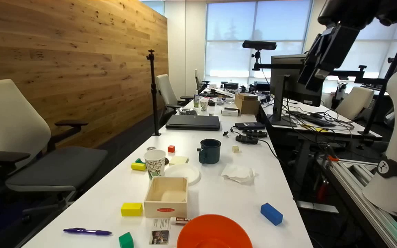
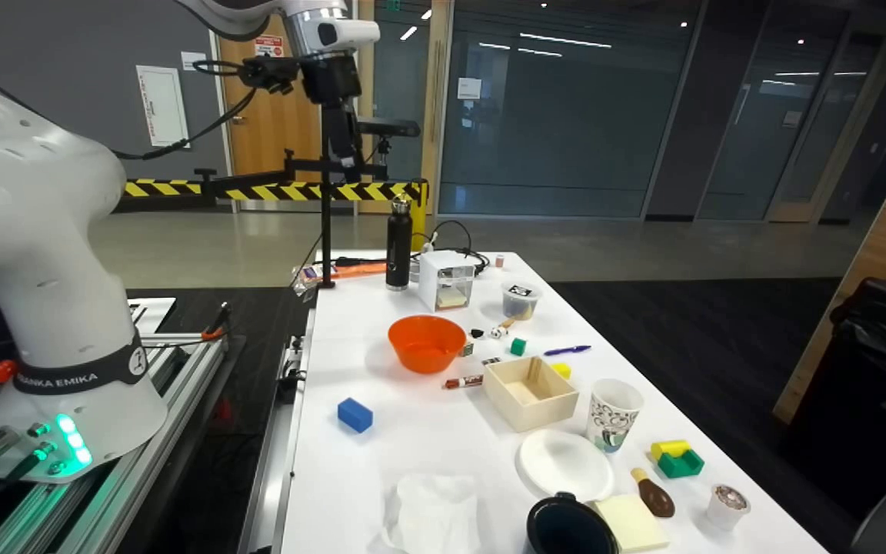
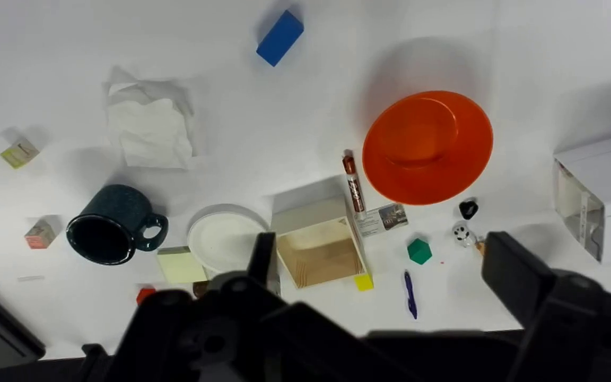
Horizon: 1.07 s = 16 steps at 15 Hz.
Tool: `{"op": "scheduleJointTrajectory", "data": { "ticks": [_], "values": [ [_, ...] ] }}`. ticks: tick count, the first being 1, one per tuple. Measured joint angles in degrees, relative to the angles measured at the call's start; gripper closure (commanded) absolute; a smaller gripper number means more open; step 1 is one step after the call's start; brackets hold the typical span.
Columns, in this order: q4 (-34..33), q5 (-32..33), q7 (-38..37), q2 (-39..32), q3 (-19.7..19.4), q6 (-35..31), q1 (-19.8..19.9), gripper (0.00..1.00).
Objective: Move the cup to the right
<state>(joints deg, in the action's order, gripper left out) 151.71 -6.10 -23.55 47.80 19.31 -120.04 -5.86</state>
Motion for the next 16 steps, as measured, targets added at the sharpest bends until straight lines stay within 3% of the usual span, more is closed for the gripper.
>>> {"op": "scheduleJointTrajectory", "data": {
  "ticks": [10, 14, 16],
  "values": [
    [-5.27, 3.16, -11.97, -22.56, 3.85, -25.89, 8.17, 0.0],
    [-10.25, 14.66, -21.93, -29.91, 6.36, -32.15, 13.6, 0.0],
    [-13.08, 23.25, -27.93, -32.4, 9.55, -33.83, 18.7, 0.0]
  ]
}}
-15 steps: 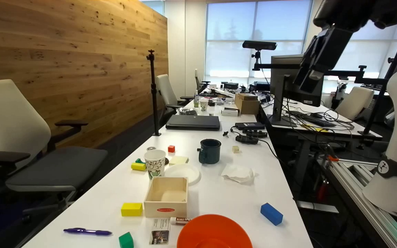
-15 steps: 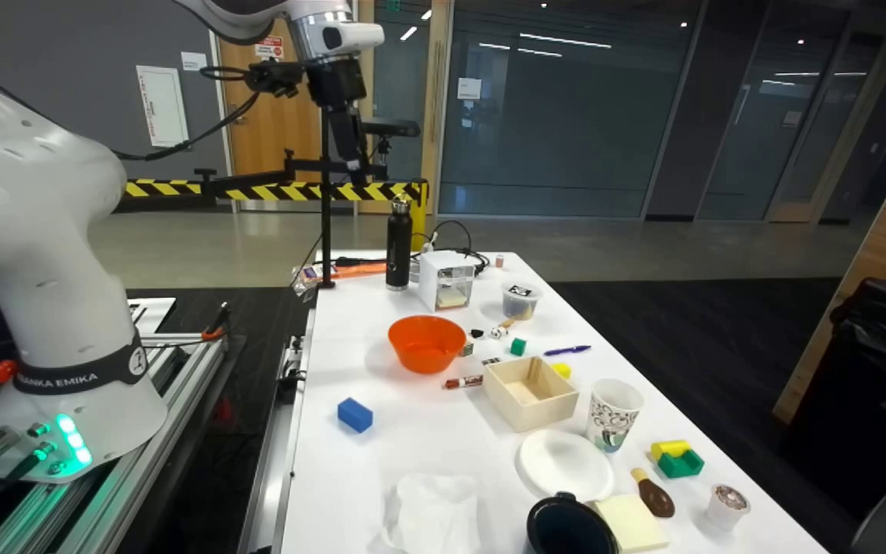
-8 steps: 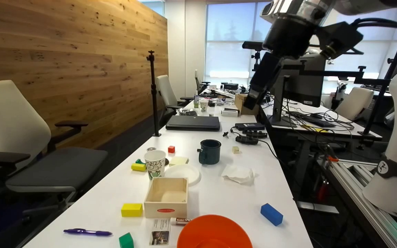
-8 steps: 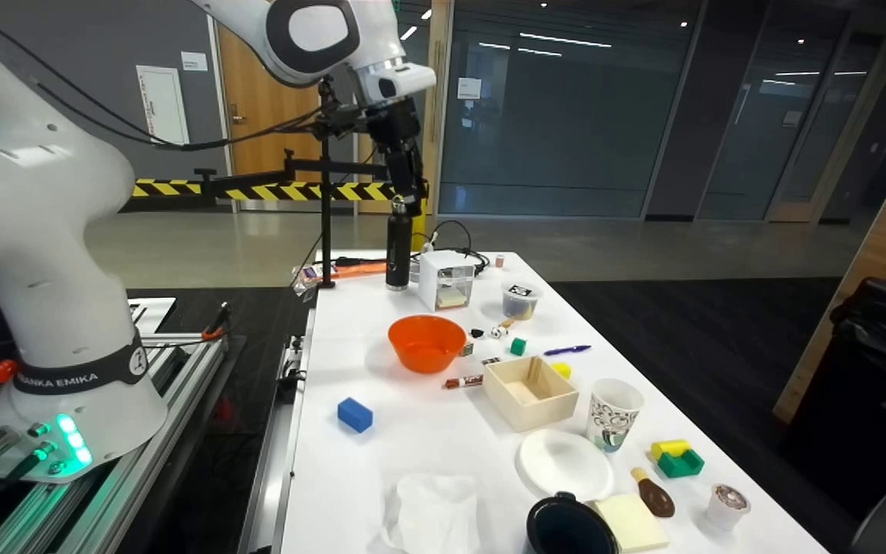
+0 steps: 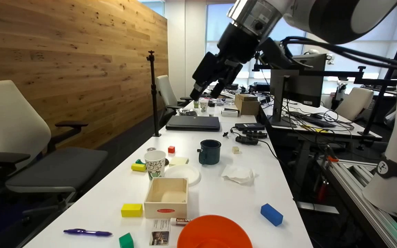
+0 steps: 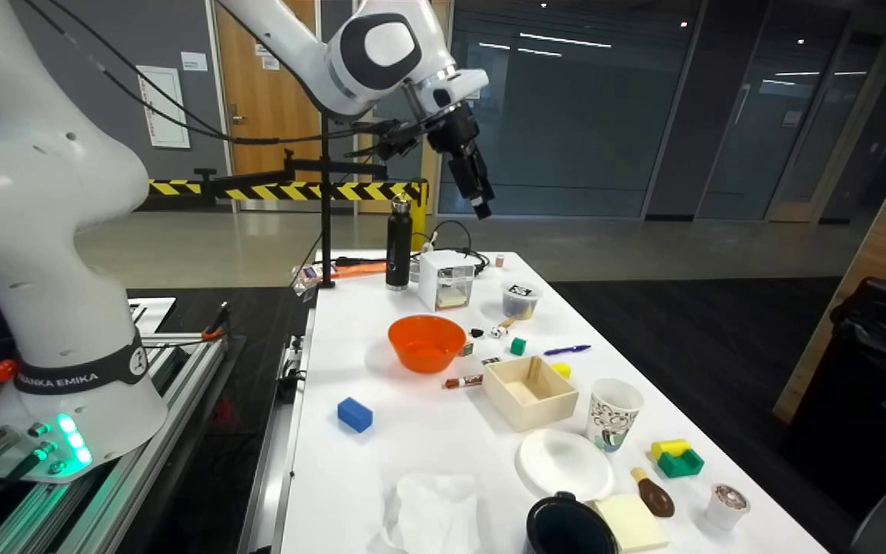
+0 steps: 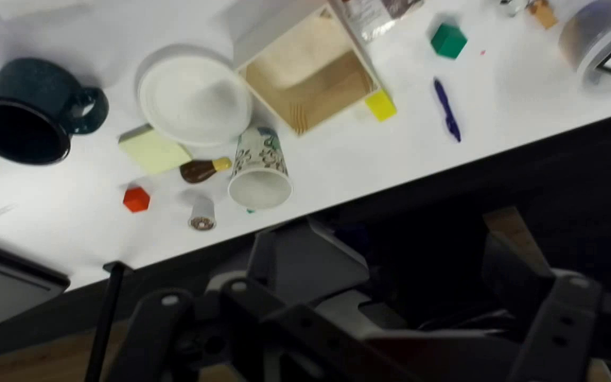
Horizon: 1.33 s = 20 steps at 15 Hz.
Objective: Move the cup to the right
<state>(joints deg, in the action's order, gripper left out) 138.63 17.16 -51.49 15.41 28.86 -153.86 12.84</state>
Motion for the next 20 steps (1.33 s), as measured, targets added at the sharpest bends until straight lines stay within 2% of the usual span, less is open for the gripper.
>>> {"op": "scheduleJointTrajectory", "data": {
  "ticks": [2, 10, 12, 16, 18, 20],
  "values": [
    [-1.84, 4.02, -3.49, -1.28, 2.57, -0.91, 3.59, 0.0],
    [-2.44, 6.23, -4.19, -2.27, 3.84, -1.55, 4.81, 0.0],
    [-3.39, 10.28, -4.5, -4.02, 5.05, -1.48, 6.54, 0.0],
    [-8.85, 24.22, -8.84, -10.35, 7.78, 0.95, 11.31, 0.0],
    [-12.85, 30.08, -11.59, -14.33, 8.28, 5.23, 12.03, 0.0],
    [-17.14, 32.33, -12.27, -18.55, 8.72, 12.34, 11.6, 0.0]
  ]
}}
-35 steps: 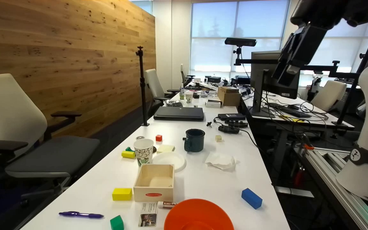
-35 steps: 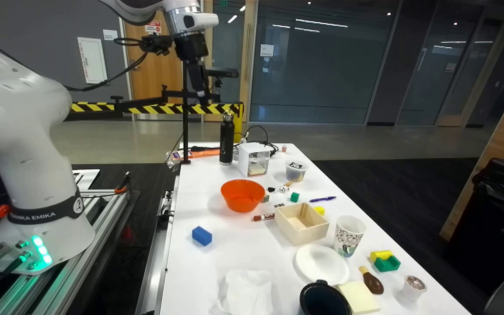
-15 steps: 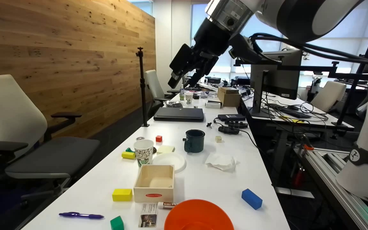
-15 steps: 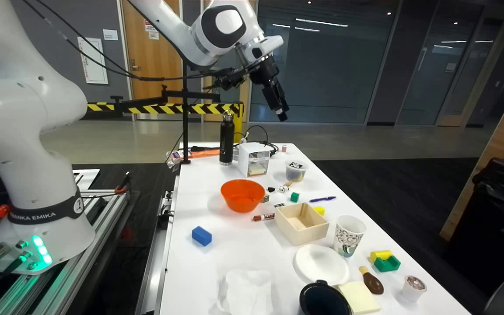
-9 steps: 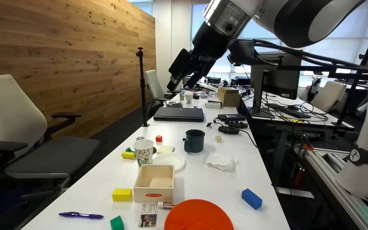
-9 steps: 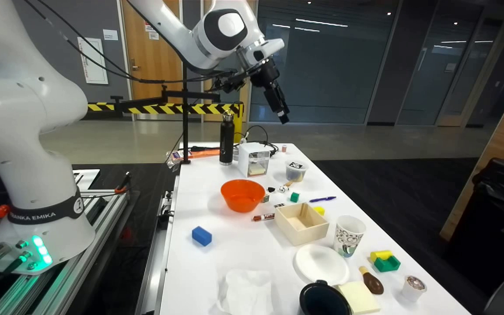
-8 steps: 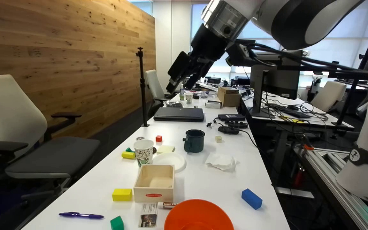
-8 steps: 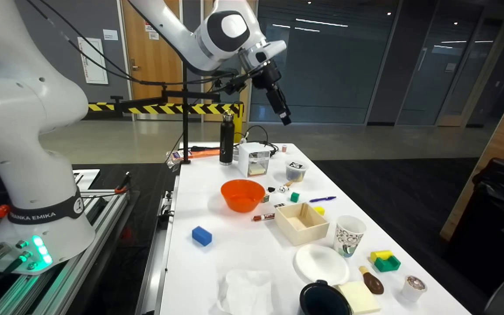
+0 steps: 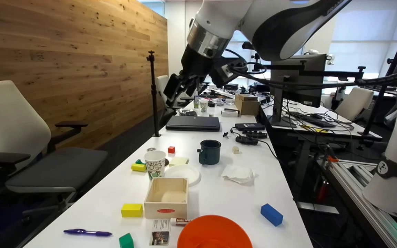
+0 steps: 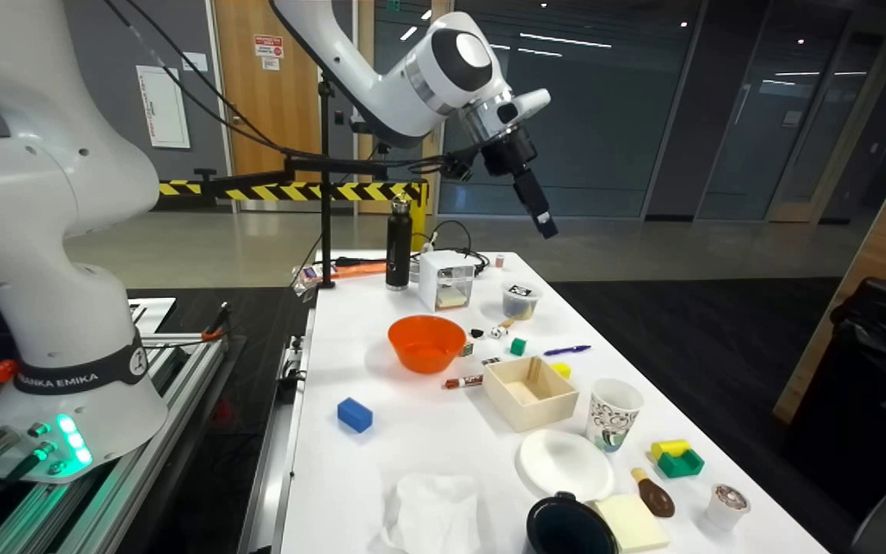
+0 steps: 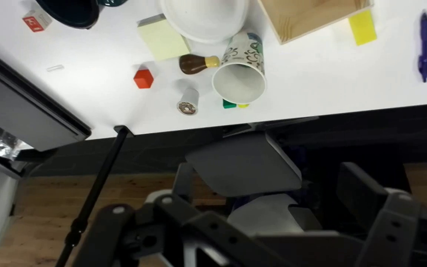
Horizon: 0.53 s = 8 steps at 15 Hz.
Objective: Move the cup to the right
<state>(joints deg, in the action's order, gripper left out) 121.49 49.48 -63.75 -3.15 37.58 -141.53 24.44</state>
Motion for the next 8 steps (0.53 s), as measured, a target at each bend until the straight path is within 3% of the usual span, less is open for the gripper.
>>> {"op": "scheduleJointTrajectory", "data": {
  "ticks": [1, 5, 8],
  "values": [
    [-2.03, 0.09, 0.0, -1.99, -1.87, 3.38, -2.45, 0.0],
    [-9.44, -4.3, 2.37, -9.13, -15.73, 13.61, -18.85, 0.0],
    [-14.71, -13.96, 8.08, -13.44, -21.57, 16.04, -25.12, 0.0]
  ]
}}
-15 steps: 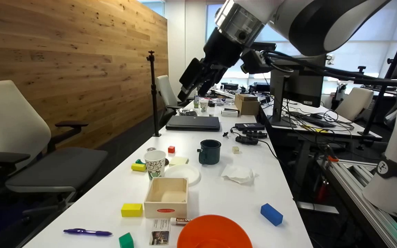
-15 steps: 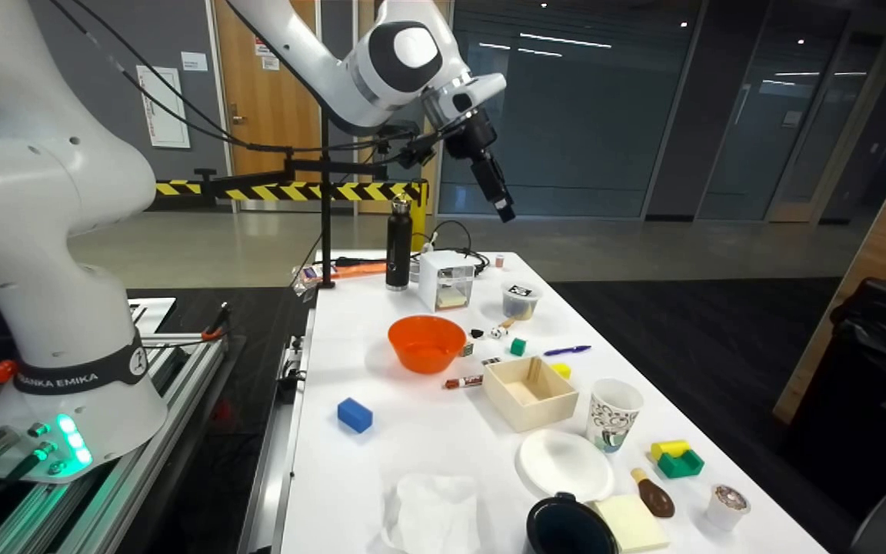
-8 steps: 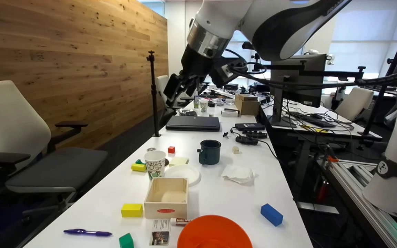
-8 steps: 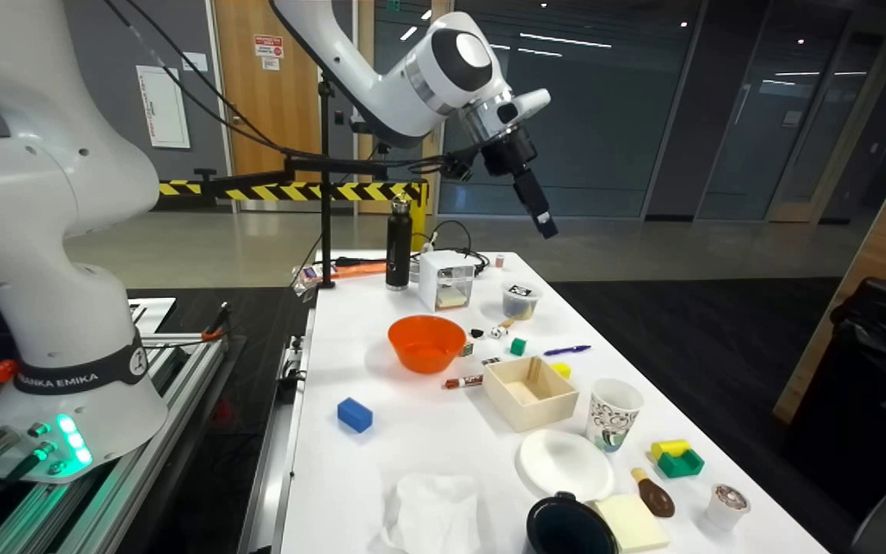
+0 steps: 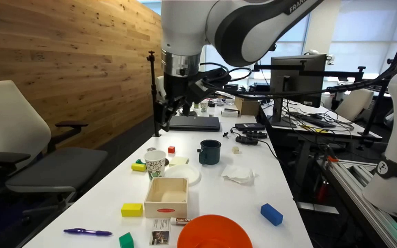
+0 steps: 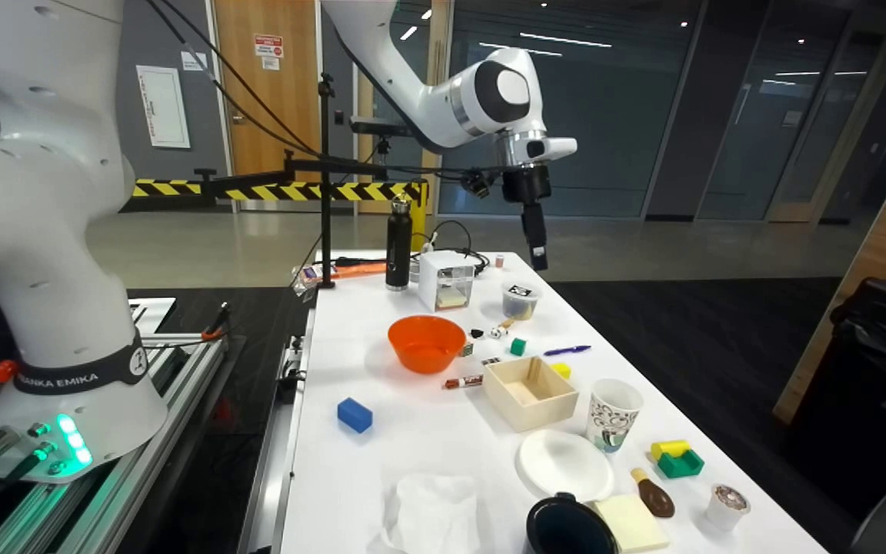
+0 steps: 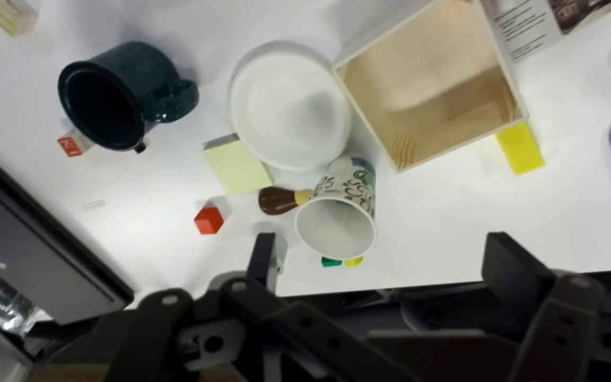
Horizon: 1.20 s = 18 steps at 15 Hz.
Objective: Move the cup to the right
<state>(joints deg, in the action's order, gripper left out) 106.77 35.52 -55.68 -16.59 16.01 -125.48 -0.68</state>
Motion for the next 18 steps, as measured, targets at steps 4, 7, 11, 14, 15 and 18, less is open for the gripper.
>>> {"op": "scheduleJointTrajectory", "data": {
  "ticks": [4, 7, 11, 14, 15, 18],
  "values": [
    [-6.35, -11.71, 7.02, -4.07, -5.47, 0.73, -3.36, 0.0],
    [-10.4, -17.34, 9.34, -6.29, -8.71, 0.8, -4.17, 0.0],
    [-14.7, -19.5, 9.54, -8.63, -12.11, 0.96, -4.92, 0.0],
    [-16.35, -19.66, 9.66, -9.85, -12.89, 1.64, -5.11, 0.0],
    [-16.5, -19.67, 9.66, -9.99, -12.98, 1.67, -5.27, 0.0],
    [-16.43, -22.56, 13.74, -10.34, -13.26, 2.69, -5.6, 0.0]
  ]
}}
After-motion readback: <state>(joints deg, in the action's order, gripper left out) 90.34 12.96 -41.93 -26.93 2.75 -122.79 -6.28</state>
